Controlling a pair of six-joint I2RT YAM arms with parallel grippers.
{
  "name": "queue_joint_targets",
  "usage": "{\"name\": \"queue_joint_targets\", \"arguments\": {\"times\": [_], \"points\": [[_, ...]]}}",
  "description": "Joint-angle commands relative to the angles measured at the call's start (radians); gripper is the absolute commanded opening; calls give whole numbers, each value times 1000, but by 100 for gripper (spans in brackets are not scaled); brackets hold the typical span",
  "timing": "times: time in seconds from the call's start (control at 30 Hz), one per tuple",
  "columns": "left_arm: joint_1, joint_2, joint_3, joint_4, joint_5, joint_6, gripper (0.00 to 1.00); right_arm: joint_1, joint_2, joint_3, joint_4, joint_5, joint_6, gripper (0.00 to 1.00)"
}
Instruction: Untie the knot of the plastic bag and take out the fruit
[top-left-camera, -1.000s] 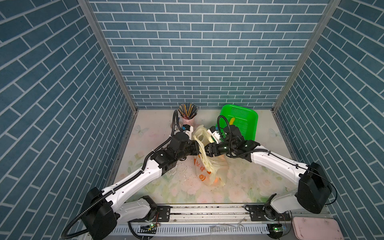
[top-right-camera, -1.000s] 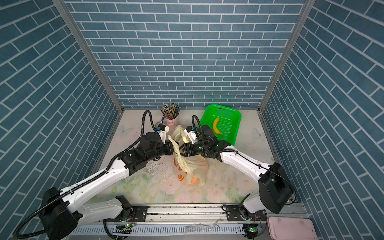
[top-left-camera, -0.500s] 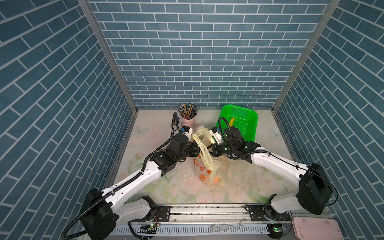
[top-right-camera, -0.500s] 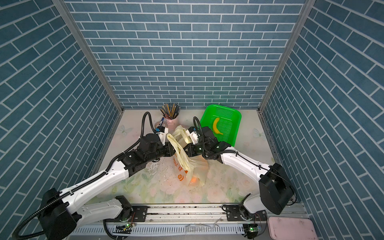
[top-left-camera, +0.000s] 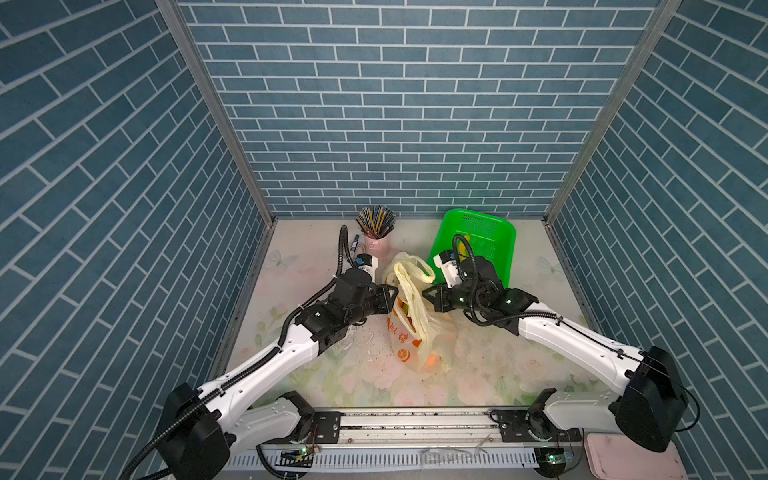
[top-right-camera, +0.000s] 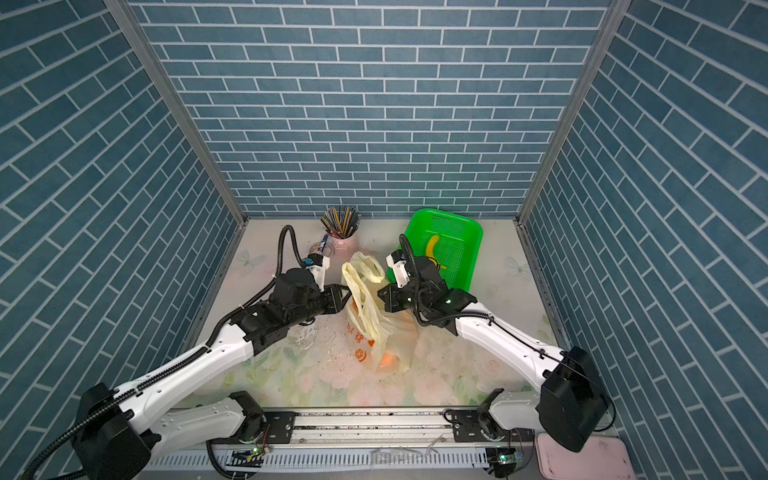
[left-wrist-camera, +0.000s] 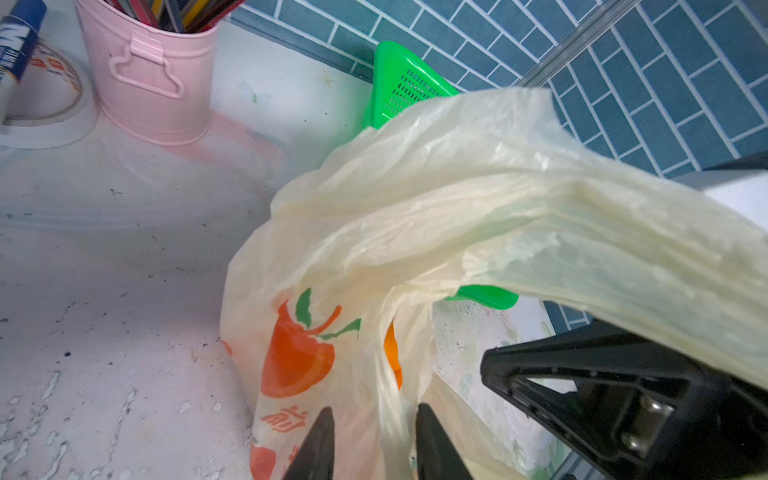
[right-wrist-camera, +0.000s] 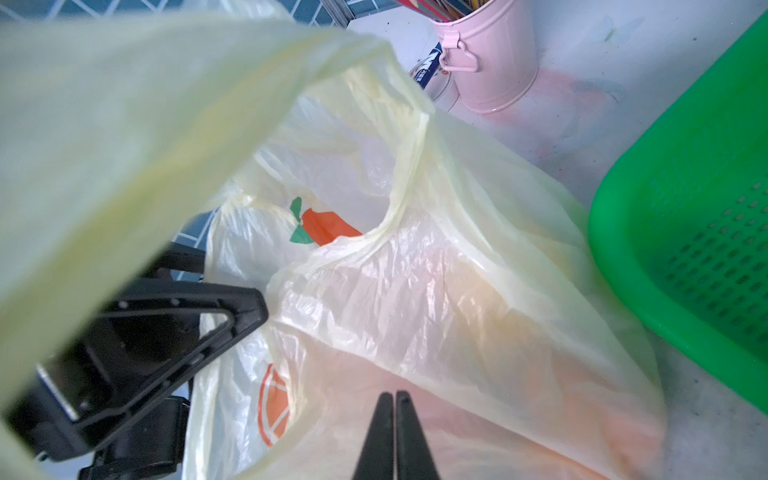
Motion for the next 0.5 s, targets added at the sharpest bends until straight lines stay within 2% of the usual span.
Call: {"name": "queue_joint_targets", "arguments": {"times": [0.0, 0.07, 0.13, 0.3, 0.37, 0.47], "points": [[13, -15, -15, -8, 2, -12, 34, -1, -22, 6, 16, -66, -22, 33], [15, -12, -17, -5, 7, -14, 33, 0, -9, 29, 27, -109, -4, 44], [16, -10, -22, 9, 14, -17, 25, 1, 17, 56, 32, -102, 49, 53], [16, -1, -23, 19, 34, -14, 0, 4, 87, 91, 84, -50, 240, 66], [17, -6, -29, 20, 36, -11, 0, 28, 113, 90, 146, -27, 305, 91], [20, -15, -35, 24, 36, -10, 0, 52, 150, 98, 182, 32, 341, 92]]}}
